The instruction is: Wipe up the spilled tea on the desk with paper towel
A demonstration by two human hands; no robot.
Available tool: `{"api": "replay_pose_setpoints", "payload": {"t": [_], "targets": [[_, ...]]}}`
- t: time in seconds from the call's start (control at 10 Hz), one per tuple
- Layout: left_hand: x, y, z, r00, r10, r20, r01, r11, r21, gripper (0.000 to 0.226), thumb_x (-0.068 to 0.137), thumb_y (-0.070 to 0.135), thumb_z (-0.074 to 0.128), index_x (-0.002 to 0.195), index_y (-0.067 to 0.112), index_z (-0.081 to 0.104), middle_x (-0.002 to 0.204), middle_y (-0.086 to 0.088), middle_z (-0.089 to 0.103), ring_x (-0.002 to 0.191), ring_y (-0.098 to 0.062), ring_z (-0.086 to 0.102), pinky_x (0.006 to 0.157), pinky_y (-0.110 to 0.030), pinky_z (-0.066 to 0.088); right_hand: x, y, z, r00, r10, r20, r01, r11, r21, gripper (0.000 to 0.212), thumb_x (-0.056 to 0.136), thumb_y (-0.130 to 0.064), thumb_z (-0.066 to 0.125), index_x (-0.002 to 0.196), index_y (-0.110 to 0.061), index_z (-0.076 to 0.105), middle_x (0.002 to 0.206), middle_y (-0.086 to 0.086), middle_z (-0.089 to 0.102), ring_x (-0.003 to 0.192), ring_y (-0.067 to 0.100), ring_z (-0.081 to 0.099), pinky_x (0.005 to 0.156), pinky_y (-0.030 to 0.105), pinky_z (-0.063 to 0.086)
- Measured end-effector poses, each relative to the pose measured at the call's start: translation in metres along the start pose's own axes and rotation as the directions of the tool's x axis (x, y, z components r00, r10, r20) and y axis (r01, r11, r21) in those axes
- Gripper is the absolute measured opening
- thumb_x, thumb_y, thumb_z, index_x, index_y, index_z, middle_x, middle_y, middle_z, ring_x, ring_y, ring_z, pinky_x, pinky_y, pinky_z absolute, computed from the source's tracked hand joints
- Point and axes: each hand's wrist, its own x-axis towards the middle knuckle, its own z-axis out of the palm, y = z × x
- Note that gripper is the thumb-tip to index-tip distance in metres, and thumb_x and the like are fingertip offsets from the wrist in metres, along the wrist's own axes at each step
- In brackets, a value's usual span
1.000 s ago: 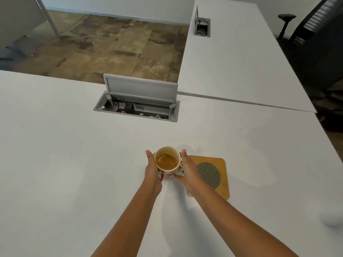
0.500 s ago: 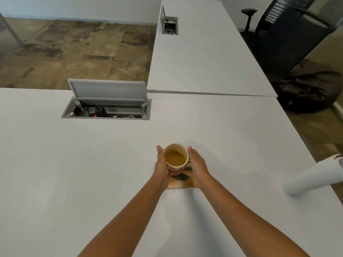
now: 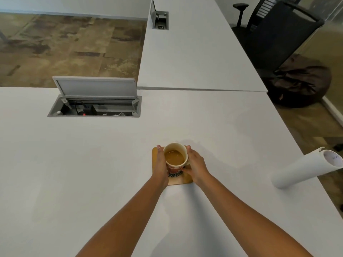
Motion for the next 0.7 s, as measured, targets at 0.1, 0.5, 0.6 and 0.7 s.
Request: {"api": "replay_pose_setpoints", "payload": {"t": [0.1, 0.5, 0.6, 0.7], "targets": [[0.001, 0.000, -0.001, 1.000, 0.007, 0.010, -0.007, 1.000, 0.026, 0.072, 0.086, 0.069, 0.022, 0.123, 0.018, 0.056, 0.118, -0.010, 0.064, 0.113, -0.021, 0.057, 0.103, -0.037, 0.042, 0.001, 0.000, -0.001, 1.000, -0.004, -0.007, 0.004, 1.000, -0.012, 0.035, 0.094, -0.043, 0.044, 0.121, -0.025, 0.055, 0.112, 0.002, 0.059, 0.108, 0.022, 0.056, 0.084, 0.038, 0.054], [-0.005, -0.001, -0.030, 0.964, 0.266, 0.016, -0.253, 0.898, 0.360, 0.060, 0.087, 0.064, 0.026, 0.130, 0.025, 0.043, 0.135, -0.001, 0.049, 0.126, -0.019, 0.045, 0.112, -0.042, 0.031, -0.001, 0.010, -0.006, 0.928, -0.368, -0.052, 0.306, 0.835, -0.457, 0.044, 0.097, -0.046, 0.029, 0.131, -0.025, 0.047, 0.137, 0.000, 0.049, 0.127, 0.020, 0.045, 0.103, 0.035, 0.039], [-0.010, 0.002, -0.038, 0.848, 0.524, -0.082, -0.347, 0.665, 0.661, 0.065, 0.095, 0.047, 0.034, 0.149, 0.020, 0.009, 0.158, 0.002, 0.008, 0.146, -0.017, 0.009, 0.119, -0.037, 0.010, -0.010, 0.010, -0.017, 0.851, -0.525, 0.017, 0.381, 0.595, -0.708, 0.051, 0.096, -0.048, 0.028, 0.142, -0.027, 0.031, 0.153, -0.003, 0.026, 0.142, 0.017, 0.022, 0.115, 0.040, 0.027], [-0.014, 0.006, -0.051, 0.720, 0.679, 0.142, -0.380, 0.215, 0.900, 0.073, 0.092, 0.056, 0.026, 0.149, 0.019, -0.002, 0.155, 0.008, -0.013, 0.143, -0.011, -0.011, 0.114, -0.032, -0.005, -0.012, 0.001, -0.028, 0.753, -0.651, 0.093, 0.390, 0.328, -0.861, 0.061, 0.092, -0.051, 0.024, 0.146, -0.022, 0.021, 0.158, 0.001, 0.012, 0.146, 0.019, 0.007, 0.119, 0.038, 0.009]]}}
